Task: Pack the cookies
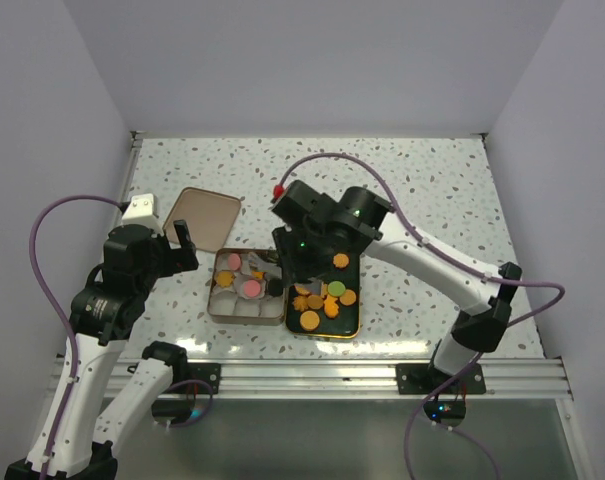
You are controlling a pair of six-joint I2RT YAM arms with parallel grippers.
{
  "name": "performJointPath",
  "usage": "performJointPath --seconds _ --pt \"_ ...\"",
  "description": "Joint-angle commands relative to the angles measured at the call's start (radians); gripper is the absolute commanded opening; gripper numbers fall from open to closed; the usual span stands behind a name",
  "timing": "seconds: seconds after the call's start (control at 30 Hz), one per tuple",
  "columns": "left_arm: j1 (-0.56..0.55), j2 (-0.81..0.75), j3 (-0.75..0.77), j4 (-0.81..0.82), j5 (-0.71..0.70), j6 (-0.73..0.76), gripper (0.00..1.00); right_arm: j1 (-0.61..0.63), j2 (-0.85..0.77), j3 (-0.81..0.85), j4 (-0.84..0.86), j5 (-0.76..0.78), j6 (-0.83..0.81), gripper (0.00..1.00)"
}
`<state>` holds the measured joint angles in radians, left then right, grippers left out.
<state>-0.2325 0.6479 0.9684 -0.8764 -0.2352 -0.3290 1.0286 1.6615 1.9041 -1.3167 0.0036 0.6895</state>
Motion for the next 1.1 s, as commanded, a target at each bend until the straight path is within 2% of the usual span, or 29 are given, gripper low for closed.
performJointPath --seconds 0.0,0.3,0.7,1.07 --pt "-0.008 -0.002 -0.002 0.050 0.005 0.016 1.00 0.115 0.066 0.055 0.054 -0.099 0.051 0.35" --pt "-0.008 -0.005 -0.002 0.048 0.004 0.015 1.00 0.202 0.219 0.125 0.117 -0.123 0.051 0.35" --pt "-0.008 -0.011 -0.002 0.048 0.002 0.013 1.00 0.206 0.317 0.197 0.139 -0.091 0.031 0.34" --pt "-0.010 -0.010 -0.002 0.050 0.005 0.016 1.00 0.206 0.334 0.193 0.149 -0.065 0.035 0.47"
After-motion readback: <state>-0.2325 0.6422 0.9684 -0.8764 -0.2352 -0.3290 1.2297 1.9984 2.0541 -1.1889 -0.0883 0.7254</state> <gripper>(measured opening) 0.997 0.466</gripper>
